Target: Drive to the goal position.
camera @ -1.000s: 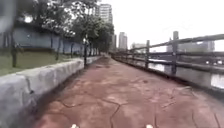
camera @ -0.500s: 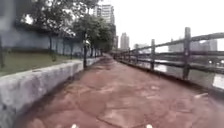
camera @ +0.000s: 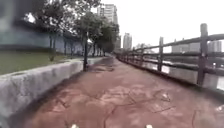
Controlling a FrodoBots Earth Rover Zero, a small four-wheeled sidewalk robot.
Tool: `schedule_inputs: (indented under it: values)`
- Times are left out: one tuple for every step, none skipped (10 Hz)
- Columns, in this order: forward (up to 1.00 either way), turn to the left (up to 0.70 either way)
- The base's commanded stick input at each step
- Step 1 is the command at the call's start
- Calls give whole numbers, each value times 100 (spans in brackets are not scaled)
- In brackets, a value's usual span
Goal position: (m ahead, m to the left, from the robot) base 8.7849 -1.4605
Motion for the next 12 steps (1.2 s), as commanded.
schedule_inputs:
  values:
    - [85,2]
    - [85,2]
    - [85,2]
    - [85,2]
    - [85,2]
    - [85,2]
    - [85,2]
    - [85,2]
    - [85,-8]
    - [85,-24]
    - [85,-22]
    - [85,-6]
